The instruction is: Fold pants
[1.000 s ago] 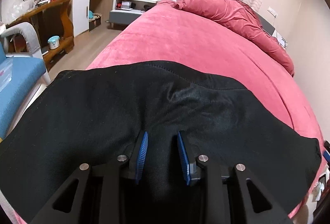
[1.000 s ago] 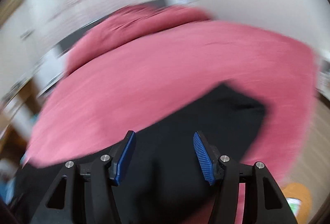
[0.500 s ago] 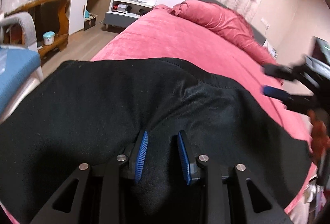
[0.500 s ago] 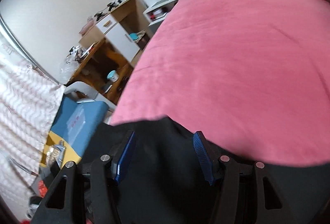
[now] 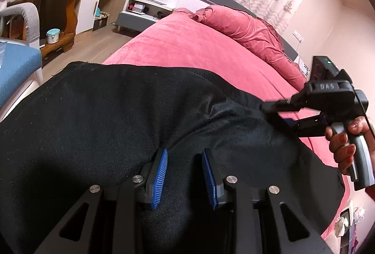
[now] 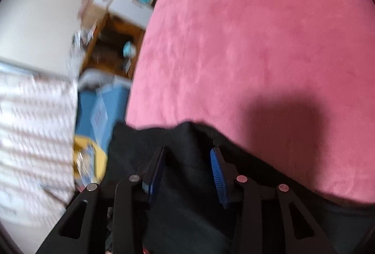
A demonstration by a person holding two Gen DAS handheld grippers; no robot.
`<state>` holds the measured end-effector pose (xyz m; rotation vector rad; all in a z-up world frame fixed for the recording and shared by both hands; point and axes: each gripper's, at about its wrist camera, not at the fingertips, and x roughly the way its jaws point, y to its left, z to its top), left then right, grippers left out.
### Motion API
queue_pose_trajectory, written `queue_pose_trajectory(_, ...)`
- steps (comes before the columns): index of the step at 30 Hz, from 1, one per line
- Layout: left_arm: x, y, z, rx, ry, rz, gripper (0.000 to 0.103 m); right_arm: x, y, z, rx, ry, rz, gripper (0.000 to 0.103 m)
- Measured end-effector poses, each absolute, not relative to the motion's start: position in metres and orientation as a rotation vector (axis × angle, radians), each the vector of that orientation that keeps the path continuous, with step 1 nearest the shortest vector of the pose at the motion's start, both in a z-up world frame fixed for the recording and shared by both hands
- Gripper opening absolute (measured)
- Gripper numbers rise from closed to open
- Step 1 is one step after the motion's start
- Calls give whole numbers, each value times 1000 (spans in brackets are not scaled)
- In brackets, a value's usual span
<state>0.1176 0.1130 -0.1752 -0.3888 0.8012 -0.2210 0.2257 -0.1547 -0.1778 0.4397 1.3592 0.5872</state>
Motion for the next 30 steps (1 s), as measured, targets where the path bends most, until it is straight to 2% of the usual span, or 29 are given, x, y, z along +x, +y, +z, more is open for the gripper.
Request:
queue_pose_trajectory(3, 118, 113, -175, -393, 801, -224, 31, 233, -136, -184, 388, 1381, 645, 45)
queue_pose_trajectory(6, 118, 114, -175, -393, 799, -224, 31, 239, -135, -193, 513, 1319, 613, 46)
queue_pose_trajectory(7, 118, 114, -175, -393, 800, -223, 31, 239, -136, -196, 553, 1293, 594, 41)
queue_pose_trajectory(8, 118, 114, -175, -394, 800, -223, 31, 234, -138, -194, 558, 1255, 575, 27)
queue_pose_trajectory(10, 119, 116, -175, -397, 799, -225, 31, 220, -146, -181, 541, 1161, 549, 13)
queue_pose_trajectory(11, 118, 116, -175, -399, 798, -226, 31, 211, -154, -172, 574, 1101, 547, 12)
queue_pose_trajectory(13, 118, 116, -176, -406, 791, -234, 31, 186, -173, -151, 671, 925, 554, 10)
queue_pose_trajectory(16, 118, 117, -177, -408, 792, -237, 31, 169, -168, -146, 570, 855, 516, 9)
queue_pose_trajectory(21, 120, 120, -178, -413, 798, -242, 31, 199, -164, -192, 553, 956, 375, 9)
queue_pose_trajectory(24, 121, 119, -176, -406, 805, -239, 31, 208, -155, -200, 494, 985, 375, 8)
queue_pose_trajectory(27, 126, 124, -168, -443, 862, -249, 31, 208, -160, -191, 533, 1022, 369, 14)
queue_pose_trajectory(28, 130, 132, -163, -503, 885, -257, 31, 205, -163, -184, 529, 1010, 341, 23)
queue_pose_trajectory(29, 131, 137, -160, -543, 886, -258, 31, 200, -169, -173, 496, 987, 284, 44)
queue_pose_trajectory(30, 133, 147, -153, -593, 870, -252, 31, 190, -174, -159, 440, 932, 212, 51)
